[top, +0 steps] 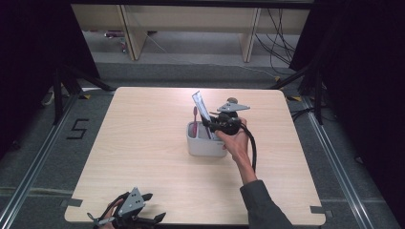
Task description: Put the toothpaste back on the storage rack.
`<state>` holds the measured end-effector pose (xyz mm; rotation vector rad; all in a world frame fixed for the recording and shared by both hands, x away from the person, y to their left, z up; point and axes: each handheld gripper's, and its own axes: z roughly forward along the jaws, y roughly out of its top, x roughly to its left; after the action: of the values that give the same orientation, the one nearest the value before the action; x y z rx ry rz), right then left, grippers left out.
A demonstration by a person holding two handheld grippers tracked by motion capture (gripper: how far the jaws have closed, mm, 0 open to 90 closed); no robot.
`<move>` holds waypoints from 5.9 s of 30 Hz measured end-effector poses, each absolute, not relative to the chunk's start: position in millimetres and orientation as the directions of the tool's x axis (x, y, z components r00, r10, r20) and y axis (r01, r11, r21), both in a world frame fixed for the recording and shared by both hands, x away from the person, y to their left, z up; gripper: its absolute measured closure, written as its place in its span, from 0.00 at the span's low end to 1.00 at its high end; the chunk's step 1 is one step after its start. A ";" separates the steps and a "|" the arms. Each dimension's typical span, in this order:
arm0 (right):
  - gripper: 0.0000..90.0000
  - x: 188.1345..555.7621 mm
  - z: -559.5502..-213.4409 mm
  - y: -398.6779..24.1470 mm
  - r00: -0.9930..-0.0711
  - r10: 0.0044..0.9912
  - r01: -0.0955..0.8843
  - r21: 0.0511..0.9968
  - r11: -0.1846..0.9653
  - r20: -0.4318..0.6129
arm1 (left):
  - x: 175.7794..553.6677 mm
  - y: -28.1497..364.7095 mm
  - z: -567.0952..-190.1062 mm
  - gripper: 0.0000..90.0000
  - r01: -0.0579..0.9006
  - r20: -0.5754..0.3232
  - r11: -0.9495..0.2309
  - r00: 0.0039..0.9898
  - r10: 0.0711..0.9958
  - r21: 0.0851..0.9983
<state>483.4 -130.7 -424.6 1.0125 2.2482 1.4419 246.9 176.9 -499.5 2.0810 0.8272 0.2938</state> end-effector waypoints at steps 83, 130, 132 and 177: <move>0.28 391.5 -394.9 -206.9 -0.700 0.703 0.420 0.869 0.261 0.128 | 248.2 177.6 -500.4 0.25 0.443 -0.076 -0.419 0.754 0.652 0.793; 0.23 333.5 -438.7 -248.8 -0.643 0.742 0.501 0.837 0.219 0.191 | 248.3 177.3 -500.4 0.25 0.444 -0.076 -0.420 0.754 0.653 0.792; 0.23 332.5 -440.0 -249.0 -0.639 0.744 0.506 0.835 0.215 0.196 | 248.4 177.3 -500.5 0.25 0.445 -0.078 -0.419 0.754 0.652 0.791; 0.23 281.1 -486.4 -277.8 -0.609 0.761 0.576 0.784 0.231 0.223 | 248.0 176.4 -500.4 0.25 0.445 -0.081 -0.411 0.750 0.656 0.796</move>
<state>281.1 -277.8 -486.4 1.2679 2.2936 1.3189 248.0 176.4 -500.4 2.0733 0.8266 0.3066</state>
